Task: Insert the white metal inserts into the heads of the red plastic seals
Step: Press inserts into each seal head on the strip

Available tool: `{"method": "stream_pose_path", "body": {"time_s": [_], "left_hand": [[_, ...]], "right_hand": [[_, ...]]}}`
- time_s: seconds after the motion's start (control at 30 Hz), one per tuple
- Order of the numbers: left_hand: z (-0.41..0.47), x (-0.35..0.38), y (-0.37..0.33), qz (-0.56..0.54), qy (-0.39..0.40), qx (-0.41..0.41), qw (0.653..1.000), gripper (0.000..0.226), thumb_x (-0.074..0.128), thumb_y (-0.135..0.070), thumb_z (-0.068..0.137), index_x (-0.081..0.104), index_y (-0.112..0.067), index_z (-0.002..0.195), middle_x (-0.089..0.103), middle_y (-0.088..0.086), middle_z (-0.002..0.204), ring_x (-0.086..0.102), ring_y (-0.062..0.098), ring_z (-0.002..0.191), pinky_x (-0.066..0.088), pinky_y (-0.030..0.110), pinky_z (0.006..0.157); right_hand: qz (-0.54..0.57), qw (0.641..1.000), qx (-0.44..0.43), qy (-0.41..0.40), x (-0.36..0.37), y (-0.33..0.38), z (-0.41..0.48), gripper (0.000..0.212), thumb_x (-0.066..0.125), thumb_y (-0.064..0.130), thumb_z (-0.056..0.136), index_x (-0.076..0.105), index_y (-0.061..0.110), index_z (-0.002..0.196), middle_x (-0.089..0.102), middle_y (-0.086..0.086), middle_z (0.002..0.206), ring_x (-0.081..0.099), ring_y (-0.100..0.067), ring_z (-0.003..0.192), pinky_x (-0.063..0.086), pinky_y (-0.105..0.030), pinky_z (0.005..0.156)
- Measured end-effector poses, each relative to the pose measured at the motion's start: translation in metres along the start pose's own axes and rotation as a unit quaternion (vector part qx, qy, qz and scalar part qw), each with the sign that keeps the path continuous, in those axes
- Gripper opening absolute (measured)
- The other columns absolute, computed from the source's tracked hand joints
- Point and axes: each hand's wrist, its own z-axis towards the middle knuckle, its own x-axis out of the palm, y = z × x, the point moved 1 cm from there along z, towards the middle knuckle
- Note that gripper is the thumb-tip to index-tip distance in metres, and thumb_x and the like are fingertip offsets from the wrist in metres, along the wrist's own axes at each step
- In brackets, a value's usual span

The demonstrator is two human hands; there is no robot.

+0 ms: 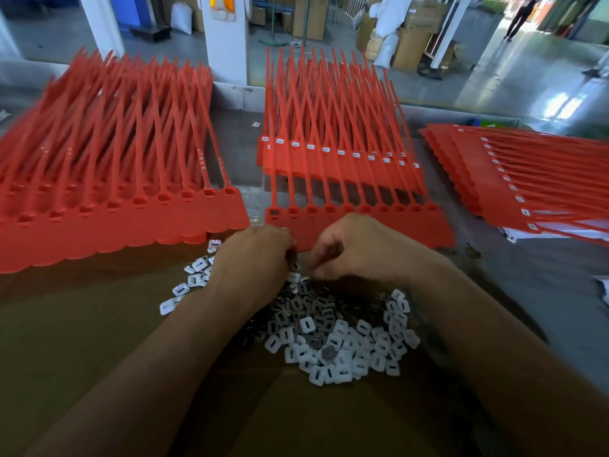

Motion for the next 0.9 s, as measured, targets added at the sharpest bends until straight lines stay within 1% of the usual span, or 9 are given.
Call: {"method": "stream_pose_path", "body": {"time_s": [0.07,0.13,0.3,0.43,0.53,0.6,0.67,0.77,0.9], "left_hand": [[0.001,-0.001,0.000,0.003,0.011,-0.003,1.000,0.038,0.042,-0.006,0.084,0.063,-0.016,0.113,0.059,0.002,0.124,0.053,0.021,0.115,0.042,0.040,0.095],[0.001,-0.001,0.000,0.009,0.020,-0.002,1.000,0.038,0.042,-0.007,0.084,0.063,-0.016,0.114,0.058,0.002,0.126,0.051,0.021,0.117,0.041,0.039,0.096],[0.002,-0.001,0.001,0.013,0.019,0.001,1.000,0.039,0.041,-0.009,0.086,0.061,-0.018,0.118,0.056,0.001,0.128,0.050,0.019,0.119,0.040,0.038,0.097],[0.002,0.000,0.001,0.009,0.017,0.008,1.000,0.039,0.041,-0.009,0.086,0.061,-0.018,0.118,0.056,0.002,0.128,0.050,0.020,0.119,0.040,0.038,0.097],[0.001,0.000,0.001,0.004,0.010,0.005,1.000,0.037,0.042,-0.008,0.086,0.062,-0.018,0.115,0.058,0.003,0.125,0.052,0.021,0.116,0.042,0.039,0.095],[0.001,-0.001,0.001,0.005,0.011,0.003,1.000,0.036,0.042,-0.009,0.087,0.062,-0.017,0.115,0.058,0.003,0.124,0.052,0.022,0.115,0.042,0.040,0.095],[0.001,-0.001,0.001,0.008,0.012,0.001,1.000,0.036,0.042,-0.009,0.087,0.062,-0.017,0.115,0.058,0.002,0.125,0.052,0.021,0.115,0.042,0.040,0.095],[0.001,-0.001,0.000,0.008,0.008,0.000,1.000,0.037,0.041,-0.008,0.086,0.062,-0.017,0.115,0.058,0.002,0.125,0.052,0.021,0.115,0.042,0.040,0.095],[0.000,0.000,0.000,0.010,0.001,0.000,1.000,0.038,0.040,-0.006,0.085,0.063,-0.016,0.113,0.059,0.002,0.123,0.053,0.021,0.114,0.043,0.039,0.094]], "right_hand": [[-0.019,1.000,-0.012,0.009,0.007,0.004,-0.003,0.012,0.075,0.022,0.075,0.070,0.029,0.083,0.060,0.023,0.076,0.056,0.007,0.077,0.043,-0.011,0.073],[-0.033,0.999,-0.025,0.002,0.012,0.007,-0.004,0.015,0.076,0.022,0.073,0.071,0.026,0.087,0.057,0.023,0.074,0.054,0.007,0.074,0.042,-0.011,0.068],[-0.046,0.997,-0.052,-0.018,0.016,0.008,-0.003,0.011,0.076,0.019,0.074,0.070,0.022,0.084,0.054,0.023,0.071,0.050,0.008,0.070,0.041,-0.010,0.068],[-0.035,0.997,-0.061,-0.024,0.015,0.007,-0.004,0.007,0.071,0.018,0.079,0.068,0.021,0.084,0.055,0.020,0.075,0.052,0.005,0.073,0.044,-0.014,0.069],[-0.014,0.998,-0.050,-0.028,0.014,0.004,-0.005,0.009,0.067,0.020,0.083,0.064,0.024,0.090,0.055,0.018,0.078,0.052,0.005,0.073,0.039,-0.008,0.063],[-0.008,0.999,-0.044,-0.024,0.014,0.003,-0.005,0.008,0.065,0.021,0.085,0.065,0.023,0.093,0.057,0.018,0.081,0.054,0.003,0.077,0.039,-0.007,0.064],[-0.012,0.999,-0.042,-0.024,0.013,0.002,-0.006,0.004,0.063,0.021,0.086,0.065,0.024,0.088,0.058,0.018,0.081,0.056,0.003,0.079,0.040,-0.007,0.066],[0.018,0.999,-0.038,-0.034,0.011,0.001,-0.008,0.013,0.066,0.022,0.084,0.060,0.029,0.075,0.061,0.016,0.075,0.056,0.007,0.069,0.042,-0.006,0.061],[0.049,0.997,-0.026,-0.047,0.010,-0.001,-0.011,0.017,0.064,0.021,0.086,0.056,0.030,0.073,0.065,0.011,0.068,0.061,0.005,0.062,0.045,-0.006,0.058]]}}
